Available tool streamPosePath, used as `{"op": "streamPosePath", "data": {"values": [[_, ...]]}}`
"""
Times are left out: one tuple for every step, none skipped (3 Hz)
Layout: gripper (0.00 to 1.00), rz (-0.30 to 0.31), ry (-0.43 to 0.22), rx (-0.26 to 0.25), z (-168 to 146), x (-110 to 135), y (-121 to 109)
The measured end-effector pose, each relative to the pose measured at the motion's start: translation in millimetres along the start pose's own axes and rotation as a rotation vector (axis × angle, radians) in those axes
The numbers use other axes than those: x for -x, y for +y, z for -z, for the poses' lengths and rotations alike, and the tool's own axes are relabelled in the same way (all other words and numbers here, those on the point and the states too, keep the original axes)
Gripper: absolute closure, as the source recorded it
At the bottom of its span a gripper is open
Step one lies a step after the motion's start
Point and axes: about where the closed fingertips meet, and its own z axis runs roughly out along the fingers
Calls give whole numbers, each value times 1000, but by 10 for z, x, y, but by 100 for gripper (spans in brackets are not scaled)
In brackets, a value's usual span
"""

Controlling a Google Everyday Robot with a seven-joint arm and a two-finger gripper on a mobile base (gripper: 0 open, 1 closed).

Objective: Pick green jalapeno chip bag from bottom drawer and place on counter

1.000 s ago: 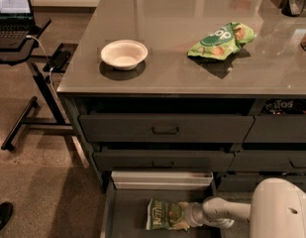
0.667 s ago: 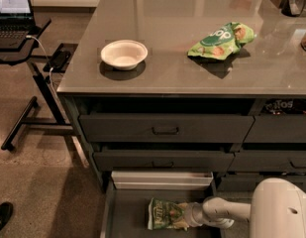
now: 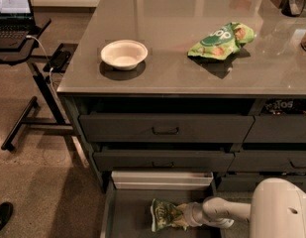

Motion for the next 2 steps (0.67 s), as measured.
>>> {"op": "streamPosePath", "data": {"values": [[100, 4, -12, -2, 219, 42, 29], [100, 30, -53, -7, 704, 167, 96]]}}
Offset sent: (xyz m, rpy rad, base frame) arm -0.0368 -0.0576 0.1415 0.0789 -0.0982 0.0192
